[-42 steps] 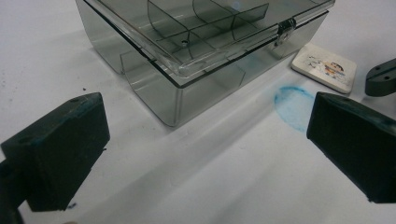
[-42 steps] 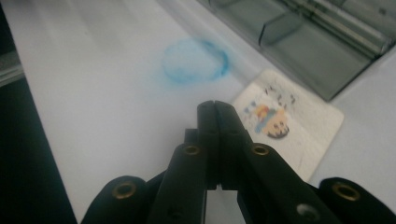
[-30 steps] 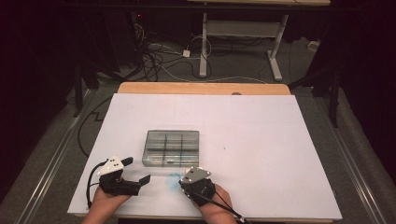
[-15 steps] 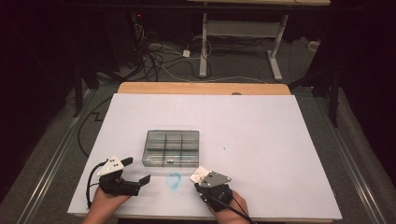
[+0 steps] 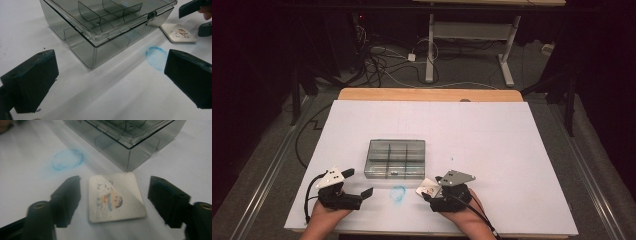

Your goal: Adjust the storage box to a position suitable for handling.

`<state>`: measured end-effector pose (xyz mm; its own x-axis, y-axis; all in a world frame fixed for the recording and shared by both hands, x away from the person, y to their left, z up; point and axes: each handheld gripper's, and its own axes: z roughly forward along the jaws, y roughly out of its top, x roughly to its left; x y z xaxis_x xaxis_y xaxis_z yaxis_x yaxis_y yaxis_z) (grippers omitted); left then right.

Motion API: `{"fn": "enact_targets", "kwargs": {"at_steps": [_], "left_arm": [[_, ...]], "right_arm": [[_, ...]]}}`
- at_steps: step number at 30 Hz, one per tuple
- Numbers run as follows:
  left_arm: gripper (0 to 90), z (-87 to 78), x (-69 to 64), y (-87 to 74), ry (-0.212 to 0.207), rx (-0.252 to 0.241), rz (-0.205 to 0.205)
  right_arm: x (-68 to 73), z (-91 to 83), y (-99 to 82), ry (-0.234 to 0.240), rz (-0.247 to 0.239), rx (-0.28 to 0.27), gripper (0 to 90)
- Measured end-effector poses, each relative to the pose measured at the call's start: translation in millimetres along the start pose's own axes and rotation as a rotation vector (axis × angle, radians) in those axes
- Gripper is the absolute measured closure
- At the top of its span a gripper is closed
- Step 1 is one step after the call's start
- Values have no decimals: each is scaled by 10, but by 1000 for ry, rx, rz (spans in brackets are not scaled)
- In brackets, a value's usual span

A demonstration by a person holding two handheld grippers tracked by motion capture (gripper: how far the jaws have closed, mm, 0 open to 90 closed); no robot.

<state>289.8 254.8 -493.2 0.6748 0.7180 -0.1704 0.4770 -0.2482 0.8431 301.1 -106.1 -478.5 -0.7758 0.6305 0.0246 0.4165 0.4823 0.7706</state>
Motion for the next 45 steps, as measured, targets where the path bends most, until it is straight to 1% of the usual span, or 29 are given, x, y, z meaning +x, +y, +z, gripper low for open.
{"fn": "enact_targets", "kwargs": {"at_steps": [1, 3, 5, 6, 8, 9, 11, 12, 13, 15, 20, 21, 23, 25, 28, 32, 38, 39, 40, 41, 42, 43, 44, 45], "left_arm": [[0, -1, 0, 0, 1, 0, -1], [0, -4, 1, 0, 2, -1, 1], [0, -6, 1, -1, 2, -3, 1], [0, -6, 1, -2, 2, -4, 0], [0, -6, 1, -2, 1, -4, 0], [0, -6, 1, -2, 2, -3, 0], [0, -5, 2, -2, 1, -2, 0], [0, -6, 2, -2, 2, -3, 1], [0, -6, 1, -2, 1, -3, 1], [0, -5, 0, -1, 0, -2, 2], [0, -3, 1, 0, -2, -1, 0], [0, -4, 2, -1, -3, -1, 0], [0, -3, 2, 0, -3, 0, 0], [0, -1, 1, -1, -2, -1, 0], [0, -2, 1, -1, -1, -1, 0], [0, -4, 1, -1, 2, -2, 1], [0, -6, 2, -2, 3, -4, -2], [0, -5, 2, -2, 2, -3, -3], [0, -5, 4, -1, 1, -3, -2], [0, -4, 5, -1, -1, -3, -3], [0, -4, 4, -1, -2, -2, -4], [0, -4, 5, -1, -3, -2, -2], [0, -3, 4, -1, -3, -2, -3], [0, -2, 5, 0, -4, 0, -4]], "right_arm": [[-17, 79, 23, 4, -10, 33, 211], [-19, 108, 29, 3, -14, 41, 210], [-30, 154, 34, 23, -17, 53, 211], [-23, 169, 35, 24, -19, 58, 217], [-10, 182, 38, 30, -37, 70, 261], [1, 191, 37, 25, -50, 81, 266], [29, 199, 37, -1, -70, 93, 283], [31, 201, 37, -3, -75, 95, 286], [30, 201, 38, -3, -70, 96, 295], [21, 192, 30, -9, -68, 90, 332], [23, 184, 34, -10, -67, 88, 334], [18, 149, 33, -4, -66, 79, 334], [17, 127, 32, -7, -61, 71, 334], [11, 49, 25, -16, -55, 52, 334], [-23, -90, -16, -38, -53, 44, 334], [-121, -307, -125, -80, -34, 30, 334], [-330, -659, -390, -153, 31, 15, 334], [-413, -769, -498, -184, 58, 15, 334], [-413, -769, -498, -184, 58, 15, 334], [-493, -877, -602, -215, 88, 18, 334], [-493, -877, -602, -215, 88, 18, 334], [-528, -929, -651, -231, 104, 20, 333], [-592, -1023, -745, -254, 128, 22, 333], [-592, -1023, -745, -254, 128, 22, 333]]}}
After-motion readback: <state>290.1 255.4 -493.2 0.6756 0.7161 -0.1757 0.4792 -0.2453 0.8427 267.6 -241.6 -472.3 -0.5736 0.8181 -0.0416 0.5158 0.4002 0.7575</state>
